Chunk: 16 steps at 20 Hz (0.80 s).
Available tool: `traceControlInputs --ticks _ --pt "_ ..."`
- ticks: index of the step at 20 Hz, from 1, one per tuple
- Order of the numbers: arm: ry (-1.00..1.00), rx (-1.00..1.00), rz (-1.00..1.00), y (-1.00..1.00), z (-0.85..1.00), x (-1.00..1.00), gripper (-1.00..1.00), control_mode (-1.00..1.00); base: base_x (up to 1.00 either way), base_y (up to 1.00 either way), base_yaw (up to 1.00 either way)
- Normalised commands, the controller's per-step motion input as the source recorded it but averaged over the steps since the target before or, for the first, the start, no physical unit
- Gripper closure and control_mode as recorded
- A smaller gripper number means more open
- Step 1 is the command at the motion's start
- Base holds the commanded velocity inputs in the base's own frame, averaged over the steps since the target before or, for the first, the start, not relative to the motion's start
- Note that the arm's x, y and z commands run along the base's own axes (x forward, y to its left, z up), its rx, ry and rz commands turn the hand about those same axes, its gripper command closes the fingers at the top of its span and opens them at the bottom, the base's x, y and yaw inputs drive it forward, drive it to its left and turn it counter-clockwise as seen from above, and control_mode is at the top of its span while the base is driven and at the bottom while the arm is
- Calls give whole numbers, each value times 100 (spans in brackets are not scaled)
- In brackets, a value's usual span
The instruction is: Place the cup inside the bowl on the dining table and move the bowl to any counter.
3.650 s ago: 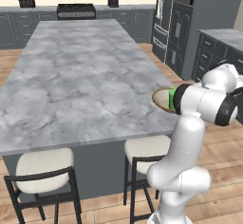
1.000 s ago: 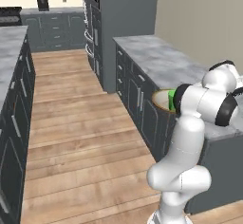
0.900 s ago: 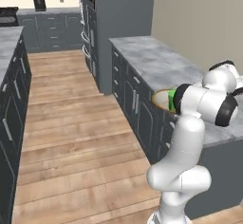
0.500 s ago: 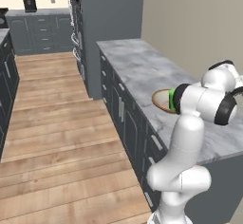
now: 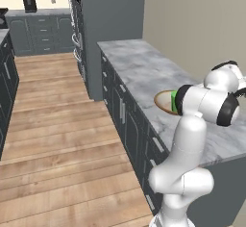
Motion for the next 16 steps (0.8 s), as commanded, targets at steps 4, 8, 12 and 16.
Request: traceControlInputs --ticks 4,8,12,16 --pt "0 0 0 0 0 0 100 -100 0 0 0" --pt "1 0 -1 0 0 18 100 -100 0 0 0" --pt "2 0 -6 0 0 47 100 -100 0 0 0" --pt "5 0 -8 1 0 51 100 -100 0 0 0"
